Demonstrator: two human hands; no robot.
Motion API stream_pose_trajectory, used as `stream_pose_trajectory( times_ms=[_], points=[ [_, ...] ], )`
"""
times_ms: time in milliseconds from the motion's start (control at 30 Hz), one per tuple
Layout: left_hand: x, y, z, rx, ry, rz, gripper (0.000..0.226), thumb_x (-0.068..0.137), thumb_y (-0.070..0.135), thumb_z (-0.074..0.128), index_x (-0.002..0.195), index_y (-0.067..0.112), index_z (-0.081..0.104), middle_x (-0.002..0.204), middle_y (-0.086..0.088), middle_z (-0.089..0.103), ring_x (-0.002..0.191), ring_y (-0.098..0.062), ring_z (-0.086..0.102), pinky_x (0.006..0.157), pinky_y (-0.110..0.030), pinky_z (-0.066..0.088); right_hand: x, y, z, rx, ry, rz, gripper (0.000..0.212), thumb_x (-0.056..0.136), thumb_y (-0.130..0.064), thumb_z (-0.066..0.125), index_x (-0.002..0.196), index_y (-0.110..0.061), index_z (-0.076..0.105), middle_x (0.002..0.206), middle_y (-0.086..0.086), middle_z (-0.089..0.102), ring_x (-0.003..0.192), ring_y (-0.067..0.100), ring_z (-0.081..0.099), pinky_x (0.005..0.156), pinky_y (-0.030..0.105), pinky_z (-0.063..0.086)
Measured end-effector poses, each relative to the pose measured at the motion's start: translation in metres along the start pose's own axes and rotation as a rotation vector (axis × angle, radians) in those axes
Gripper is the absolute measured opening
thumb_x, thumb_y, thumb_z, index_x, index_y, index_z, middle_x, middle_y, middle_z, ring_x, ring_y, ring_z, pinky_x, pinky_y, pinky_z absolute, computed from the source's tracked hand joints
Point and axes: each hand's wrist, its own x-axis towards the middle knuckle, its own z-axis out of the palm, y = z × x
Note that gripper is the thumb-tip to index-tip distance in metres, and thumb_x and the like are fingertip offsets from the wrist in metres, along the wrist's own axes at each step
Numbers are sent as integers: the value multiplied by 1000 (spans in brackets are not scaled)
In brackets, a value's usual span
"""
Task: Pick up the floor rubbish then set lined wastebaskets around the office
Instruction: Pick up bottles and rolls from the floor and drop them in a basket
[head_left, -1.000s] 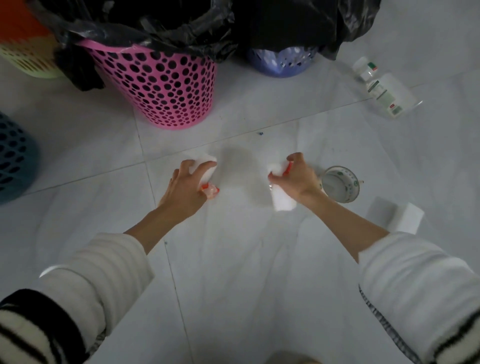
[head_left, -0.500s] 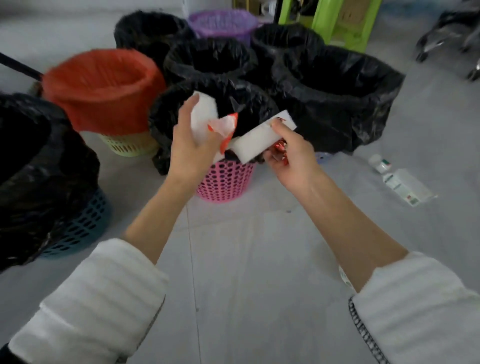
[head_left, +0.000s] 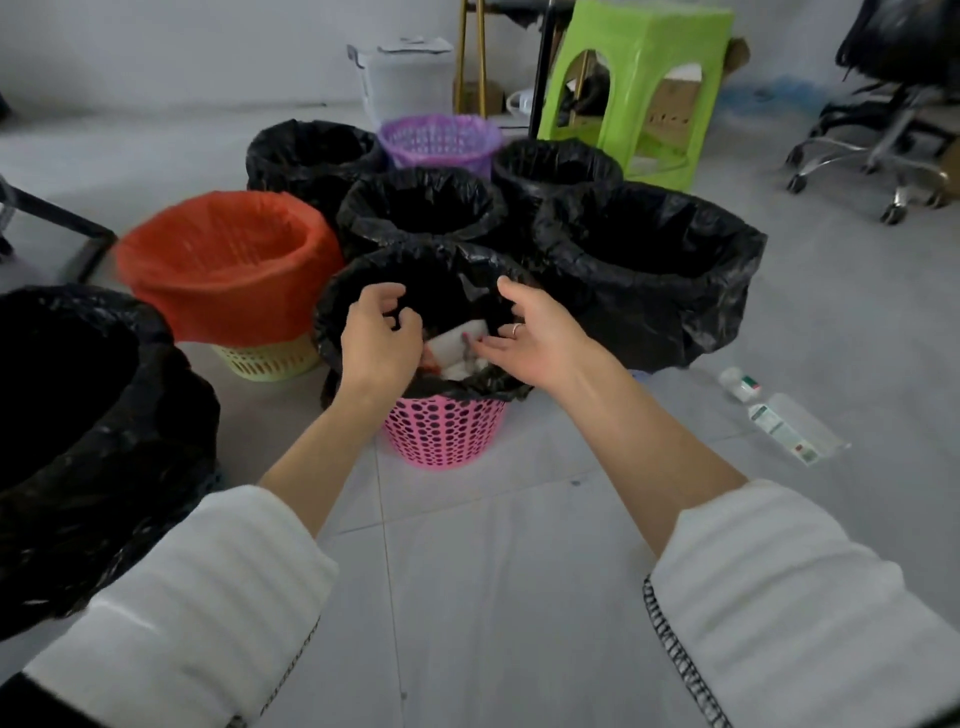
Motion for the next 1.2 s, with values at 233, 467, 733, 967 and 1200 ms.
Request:
stream_pose_trajectory(
  times_ms=[233,467,733,967,1200],
  points=[
    [-80,-13,44,48,-220,223,27,90,2,46,112,9,60,94,-4,65,86,-15,59,65,-3,38,-80,28,-80,-214,55,-40,12,97,-23,48,101,-15,56,101,5,62,86,19,59,84,35,50],
    [-214,-68,118,394,-880,367,38,92,14,50,129,8,50,124,-14,56,113,-27,56,97,-29,42,-181,87,-222,-536,367,90,6,94,-19,52,90,-19,56,90,2,61,81,18,58,68,26,47],
    [-358,-161,148,913,-1218,467,62,97,41,36,151,26,9,161,-6,-4,148,-29,-6,119,-48,9,-262,199,-384,-1232,429,407,49,88,-29,60,132,-9,49,120,12,58,107,27,56,91,29,44],
    [-411,-194,147,1025,-1184,414,76,90,53,41,151,29,4,159,-14,-13,146,-38,-9,108,-69,5,-324,273,-414,-1554,301,400,59,82,-29,66,132,-12,40,129,13,40,120,32,45,95,37,43],
    [-412,-189,166,993,-1146,366,75,92,51,41,151,31,-1,157,-12,-23,145,-34,-21,108,-68,-2,-336,322,-418,-1629,270,259,29,89,-6,49,118,-6,45,121,13,41,115,30,42,84,38,48]
  ],
)
